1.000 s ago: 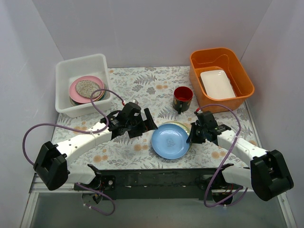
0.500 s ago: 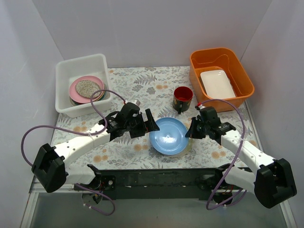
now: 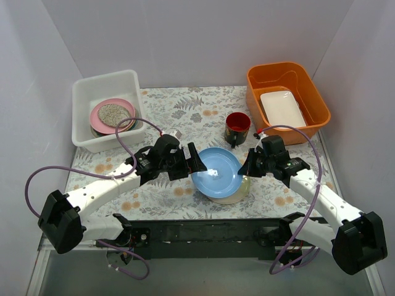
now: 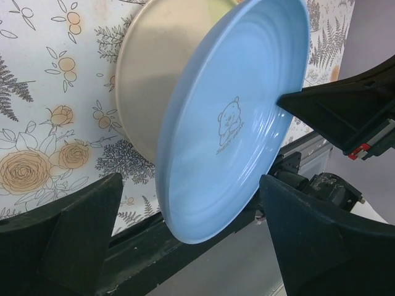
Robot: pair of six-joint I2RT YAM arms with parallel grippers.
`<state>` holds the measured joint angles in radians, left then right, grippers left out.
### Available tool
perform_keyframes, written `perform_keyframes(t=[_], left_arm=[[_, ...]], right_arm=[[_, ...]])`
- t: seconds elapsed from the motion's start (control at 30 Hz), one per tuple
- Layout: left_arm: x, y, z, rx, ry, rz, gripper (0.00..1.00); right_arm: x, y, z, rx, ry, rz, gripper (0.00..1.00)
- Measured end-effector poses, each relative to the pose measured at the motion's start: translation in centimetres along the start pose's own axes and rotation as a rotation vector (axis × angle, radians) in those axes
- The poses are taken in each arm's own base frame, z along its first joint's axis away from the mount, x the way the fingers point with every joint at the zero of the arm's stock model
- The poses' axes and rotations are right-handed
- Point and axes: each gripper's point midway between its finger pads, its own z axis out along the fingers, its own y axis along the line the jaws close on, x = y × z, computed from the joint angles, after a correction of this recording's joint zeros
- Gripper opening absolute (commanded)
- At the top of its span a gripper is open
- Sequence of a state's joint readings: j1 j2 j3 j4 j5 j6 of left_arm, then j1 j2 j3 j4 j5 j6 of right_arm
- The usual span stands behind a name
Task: Place the plates into the plastic bin on the countertop
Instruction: Pick up the plate at the center of the board.
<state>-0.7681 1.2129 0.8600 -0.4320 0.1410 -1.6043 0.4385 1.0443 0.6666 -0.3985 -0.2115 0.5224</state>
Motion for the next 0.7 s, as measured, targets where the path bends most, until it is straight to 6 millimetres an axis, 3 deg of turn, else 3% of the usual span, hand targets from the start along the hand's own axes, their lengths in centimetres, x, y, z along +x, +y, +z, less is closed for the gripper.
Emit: perform_keyframes(t=[0.1, 0.27, 0.33, 0.37, 0.47, 0.7], left_arm=[[0.2, 0.1, 0.2, 0.005, 0.004, -0.001, 0.86], [0.7, -0.3, 0.5, 0.029, 0.016, -0.005, 0.67], [0.9, -0.6, 0.8, 0.039, 0.025, -0.004, 0.5], [1.0, -0.7, 0.9, 0.043, 0.03, -0.005, 0.28], [1.4, -0.6, 1.3, 0.037, 0.044, -0.003, 0.0], [1.8, -1.0, 1.0, 0.052, 0.047, -0.012, 0.0]], right_arm=[[0.0, 0.2, -0.2, -0.01, 0.001, 0.001, 0.01], [0.0, 0.6, -0.6, -0.022, -0.001, -0.001, 0.01], [0.0, 0.7, -0.7, -0.031, -0.002, -0.002, 0.01], [0.0, 0.8, -0.8, -0.036, -0.004, -0.002, 0.01], [0.0, 1.1, -1.0, -0.05, -0.007, -0.001, 0.01], [0.1, 1.0, -1.2, -0.052, -0.006, 0.003, 0.01]])
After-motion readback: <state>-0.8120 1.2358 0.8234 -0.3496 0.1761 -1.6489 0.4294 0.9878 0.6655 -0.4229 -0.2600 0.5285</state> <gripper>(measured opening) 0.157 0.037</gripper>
